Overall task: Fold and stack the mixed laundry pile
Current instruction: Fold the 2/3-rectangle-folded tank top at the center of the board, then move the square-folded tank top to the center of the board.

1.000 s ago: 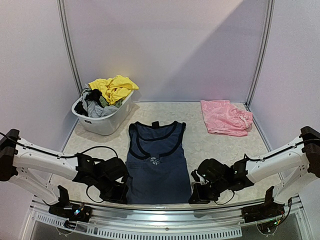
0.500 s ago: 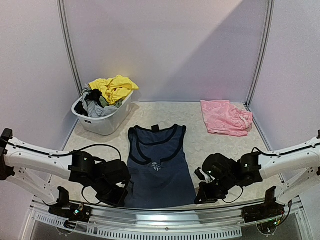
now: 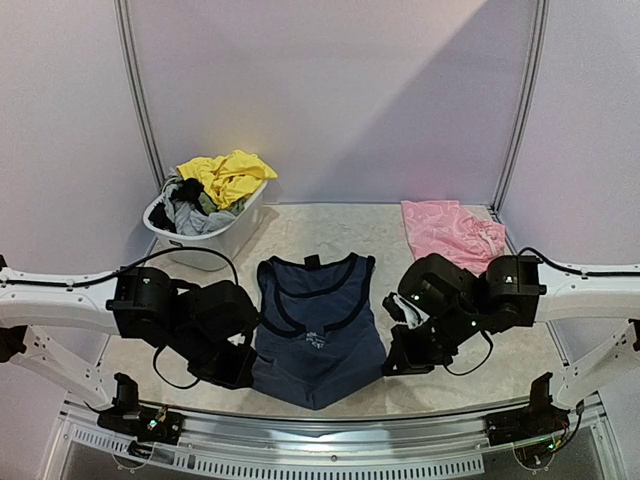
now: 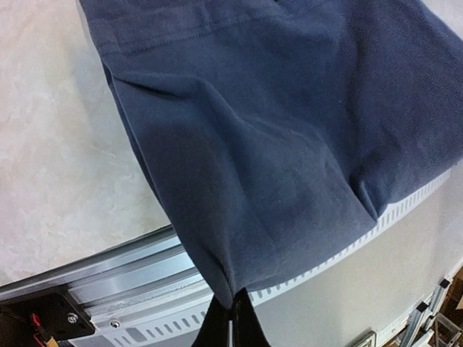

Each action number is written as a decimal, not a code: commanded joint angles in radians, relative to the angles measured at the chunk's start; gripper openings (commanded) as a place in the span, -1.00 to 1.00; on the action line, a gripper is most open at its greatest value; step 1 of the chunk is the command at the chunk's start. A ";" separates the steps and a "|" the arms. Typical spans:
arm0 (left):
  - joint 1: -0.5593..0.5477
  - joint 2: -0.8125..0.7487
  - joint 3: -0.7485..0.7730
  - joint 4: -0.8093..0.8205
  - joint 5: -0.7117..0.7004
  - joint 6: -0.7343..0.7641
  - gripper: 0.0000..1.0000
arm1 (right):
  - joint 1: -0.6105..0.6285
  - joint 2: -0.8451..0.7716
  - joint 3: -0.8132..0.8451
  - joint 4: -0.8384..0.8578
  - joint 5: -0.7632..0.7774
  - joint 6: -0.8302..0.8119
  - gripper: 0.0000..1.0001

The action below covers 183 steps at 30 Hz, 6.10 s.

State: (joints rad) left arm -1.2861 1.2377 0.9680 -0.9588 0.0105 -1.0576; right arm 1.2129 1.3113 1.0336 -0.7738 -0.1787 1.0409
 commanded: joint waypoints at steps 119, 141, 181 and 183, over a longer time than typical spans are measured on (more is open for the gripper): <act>0.855 1.033 1.307 -0.190 0.044 0.522 0.99 | -0.714 1.066 1.321 -0.135 -0.125 -0.514 0.66; 0.702 0.745 0.676 0.049 0.182 0.516 0.06 | -0.614 0.867 0.817 -0.066 -0.290 -0.566 -0.50; 0.386 0.251 -0.118 0.164 0.008 0.292 -0.09 | -0.334 0.413 -0.004 -0.037 -0.052 -0.284 -0.65; 0.384 0.183 -0.129 0.128 -0.007 0.276 0.02 | -0.335 0.340 -0.002 -0.058 -0.040 -0.262 -0.63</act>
State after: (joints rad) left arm -0.8776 1.5463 0.8593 -0.7536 0.0624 -0.7170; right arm 0.8719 1.7699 1.0470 -0.7528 -0.2752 0.7189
